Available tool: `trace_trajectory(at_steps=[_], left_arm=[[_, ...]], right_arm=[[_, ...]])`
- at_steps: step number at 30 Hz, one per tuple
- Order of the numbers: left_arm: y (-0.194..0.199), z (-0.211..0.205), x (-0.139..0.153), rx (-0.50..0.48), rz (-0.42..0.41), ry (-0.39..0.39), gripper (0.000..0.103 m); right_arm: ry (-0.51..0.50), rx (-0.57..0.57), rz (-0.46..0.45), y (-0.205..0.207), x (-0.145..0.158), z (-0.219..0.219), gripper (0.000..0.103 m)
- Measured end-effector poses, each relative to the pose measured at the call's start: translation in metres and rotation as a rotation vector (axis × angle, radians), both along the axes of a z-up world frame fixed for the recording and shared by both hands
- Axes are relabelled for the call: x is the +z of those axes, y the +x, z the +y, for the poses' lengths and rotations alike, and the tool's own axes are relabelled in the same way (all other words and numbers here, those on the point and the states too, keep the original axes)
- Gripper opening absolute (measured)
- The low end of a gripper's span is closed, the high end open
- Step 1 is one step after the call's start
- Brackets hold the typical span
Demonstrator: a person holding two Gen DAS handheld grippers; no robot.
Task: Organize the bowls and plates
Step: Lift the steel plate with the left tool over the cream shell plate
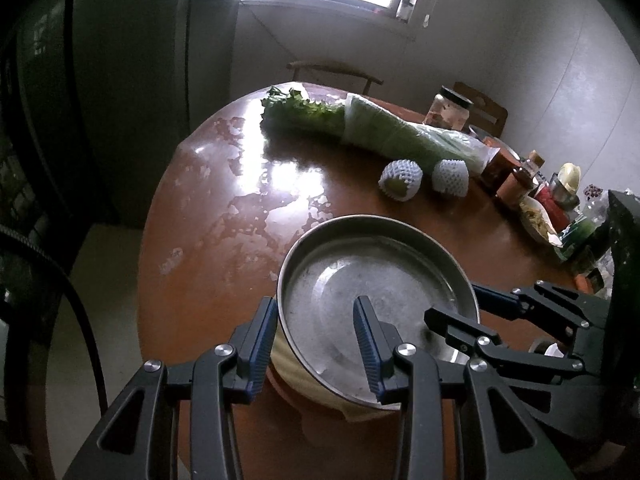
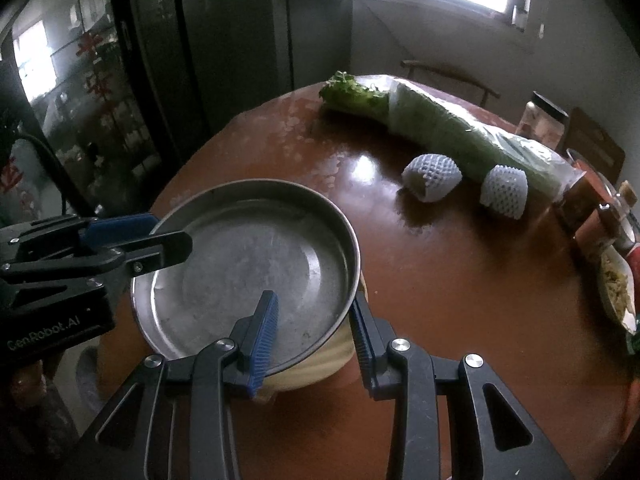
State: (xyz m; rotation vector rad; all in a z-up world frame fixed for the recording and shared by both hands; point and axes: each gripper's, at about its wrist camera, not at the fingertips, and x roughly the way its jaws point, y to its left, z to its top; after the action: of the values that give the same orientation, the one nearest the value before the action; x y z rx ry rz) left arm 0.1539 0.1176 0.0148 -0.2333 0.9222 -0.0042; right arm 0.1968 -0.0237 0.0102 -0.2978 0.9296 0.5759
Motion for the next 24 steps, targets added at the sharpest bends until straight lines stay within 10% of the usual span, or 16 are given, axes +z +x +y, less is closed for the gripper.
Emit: trace_trajectory(at_steps=[24], left_arm=[[0.004,0.006,-0.025,-0.012,0.046,-0.016,0.039]], right_arm=[[-0.062,-0.008,0.047,0.008,-0.031,0.013,0.038]])
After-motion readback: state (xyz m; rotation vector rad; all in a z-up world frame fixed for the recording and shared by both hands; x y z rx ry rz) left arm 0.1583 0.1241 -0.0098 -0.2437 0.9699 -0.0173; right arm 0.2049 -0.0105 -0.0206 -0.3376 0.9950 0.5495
